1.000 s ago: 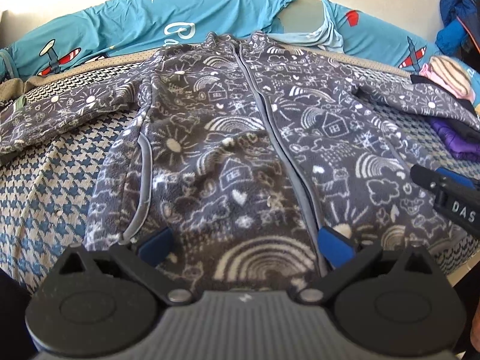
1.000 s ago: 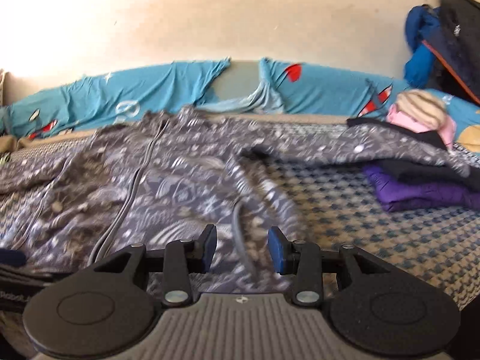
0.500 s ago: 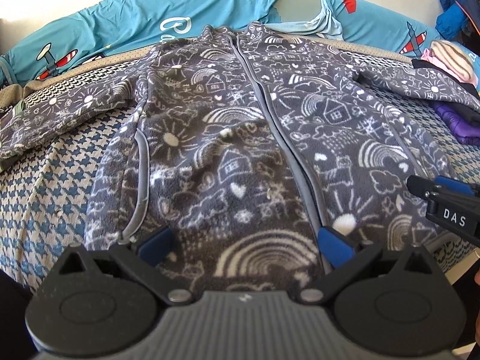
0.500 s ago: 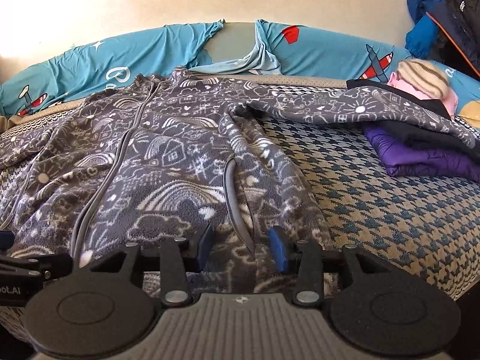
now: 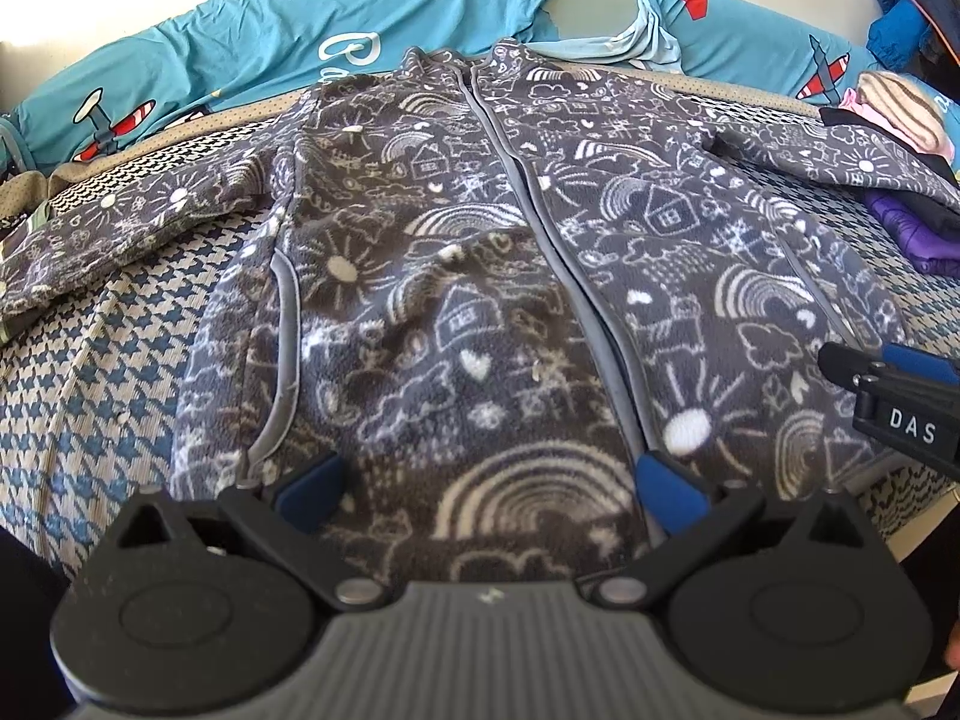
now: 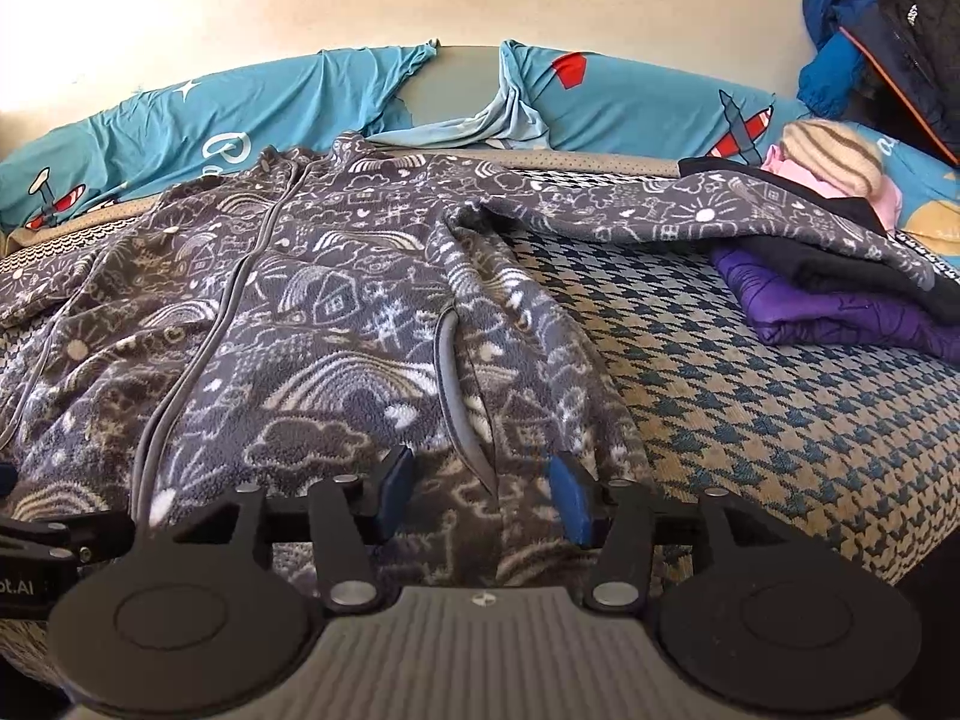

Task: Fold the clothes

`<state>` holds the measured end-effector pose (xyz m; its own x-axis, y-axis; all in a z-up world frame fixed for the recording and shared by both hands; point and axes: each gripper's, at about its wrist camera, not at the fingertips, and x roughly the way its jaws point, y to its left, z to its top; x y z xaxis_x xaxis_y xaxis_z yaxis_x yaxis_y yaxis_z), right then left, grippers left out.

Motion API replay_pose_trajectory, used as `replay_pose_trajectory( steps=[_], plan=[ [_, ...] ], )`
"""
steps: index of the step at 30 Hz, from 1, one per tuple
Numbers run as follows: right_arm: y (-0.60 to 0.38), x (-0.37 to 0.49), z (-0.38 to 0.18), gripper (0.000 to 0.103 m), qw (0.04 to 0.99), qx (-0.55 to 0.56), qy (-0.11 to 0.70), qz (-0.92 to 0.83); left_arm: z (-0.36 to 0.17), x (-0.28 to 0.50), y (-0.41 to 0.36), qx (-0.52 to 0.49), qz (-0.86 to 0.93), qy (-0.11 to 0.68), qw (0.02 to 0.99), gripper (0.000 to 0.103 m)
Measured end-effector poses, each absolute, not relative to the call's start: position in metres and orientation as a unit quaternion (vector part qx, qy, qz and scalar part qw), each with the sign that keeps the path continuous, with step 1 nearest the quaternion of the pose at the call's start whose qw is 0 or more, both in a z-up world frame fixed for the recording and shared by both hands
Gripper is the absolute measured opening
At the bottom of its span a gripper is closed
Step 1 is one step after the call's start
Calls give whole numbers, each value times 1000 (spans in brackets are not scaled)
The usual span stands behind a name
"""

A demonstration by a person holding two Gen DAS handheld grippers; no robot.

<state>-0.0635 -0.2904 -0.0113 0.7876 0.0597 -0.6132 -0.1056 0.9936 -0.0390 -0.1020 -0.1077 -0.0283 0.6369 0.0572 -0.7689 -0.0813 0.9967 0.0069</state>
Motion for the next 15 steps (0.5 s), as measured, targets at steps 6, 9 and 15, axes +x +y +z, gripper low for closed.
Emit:
replay_pose_trajectory(
  steps=[6,9,15],
  plan=[
    [-294,-64,-11,49,944,-24,326,47,-29,-107,-109,-13,35,426,904,103],
    [-295,-65,-10,50,943,-21,330,48,-29,-107,-109,-13,34,426,904,103],
    [-296,-66,-10,51,940,-16,336,51,-30,-108,-108,-19,36,424,905,103]
  ],
)
